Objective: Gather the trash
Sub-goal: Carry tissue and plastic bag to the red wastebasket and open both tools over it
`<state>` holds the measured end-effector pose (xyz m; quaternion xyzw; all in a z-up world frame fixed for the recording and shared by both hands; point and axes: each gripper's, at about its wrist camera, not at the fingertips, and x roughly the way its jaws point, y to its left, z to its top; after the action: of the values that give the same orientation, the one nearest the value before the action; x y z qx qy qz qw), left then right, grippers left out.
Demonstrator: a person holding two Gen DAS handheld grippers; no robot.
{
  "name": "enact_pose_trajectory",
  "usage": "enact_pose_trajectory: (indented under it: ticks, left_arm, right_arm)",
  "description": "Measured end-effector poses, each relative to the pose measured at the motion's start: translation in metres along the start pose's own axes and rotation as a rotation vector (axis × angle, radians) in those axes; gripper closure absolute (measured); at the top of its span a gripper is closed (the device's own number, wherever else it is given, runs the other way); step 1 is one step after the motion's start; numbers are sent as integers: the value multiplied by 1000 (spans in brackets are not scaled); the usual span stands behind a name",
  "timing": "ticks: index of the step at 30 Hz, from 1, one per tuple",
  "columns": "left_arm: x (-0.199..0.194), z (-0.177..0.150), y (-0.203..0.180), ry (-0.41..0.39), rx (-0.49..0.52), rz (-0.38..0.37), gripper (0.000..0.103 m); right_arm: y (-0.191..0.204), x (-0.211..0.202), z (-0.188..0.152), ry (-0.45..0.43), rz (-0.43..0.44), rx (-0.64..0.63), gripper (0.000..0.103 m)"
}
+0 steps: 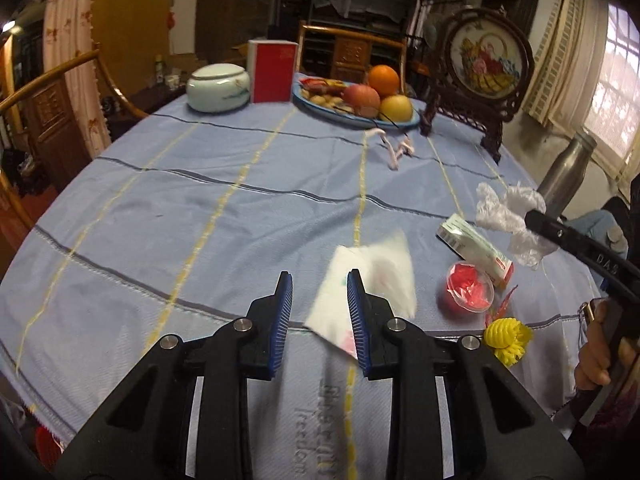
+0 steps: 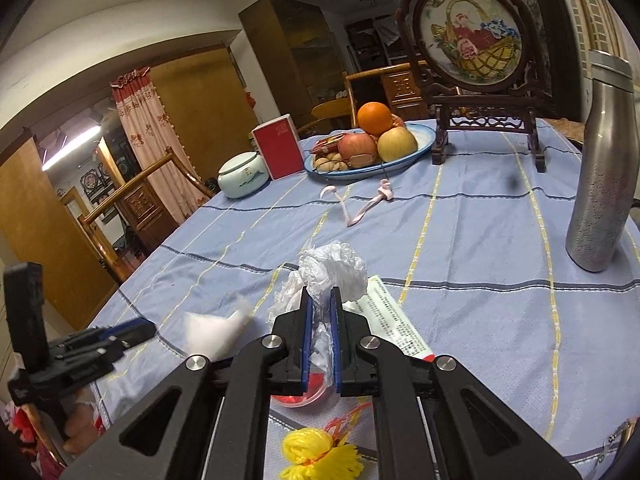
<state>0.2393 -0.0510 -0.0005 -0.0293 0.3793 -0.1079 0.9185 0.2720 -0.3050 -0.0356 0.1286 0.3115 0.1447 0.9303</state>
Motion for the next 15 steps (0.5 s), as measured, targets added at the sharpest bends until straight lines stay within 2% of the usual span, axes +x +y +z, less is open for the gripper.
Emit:
enact_pose_trajectory:
  ticks: [4, 8, 10, 14, 15]
  left_arm:
    - [-16, -5, 14, -20, -30, 11, 75]
    - [-6, -9, 0, 33, 15, -7, 71]
    - [7, -12, -16, 70, 55, -16, 54]
    - [25, -18, -49, 111, 108, -71, 46]
    - [28, -19, -59, 113, 135, -83, 41]
  right_arm:
    - [9, 1, -3, 3, 23, -26, 94]
    - [12, -1, -6, -4, 23, -35, 94]
    - [12, -3, -6, -7, 18, -34, 94]
    - [5, -6, -6, -11, 21, -11, 94]
    - [4, -8, -5, -16, 21, -5, 94]
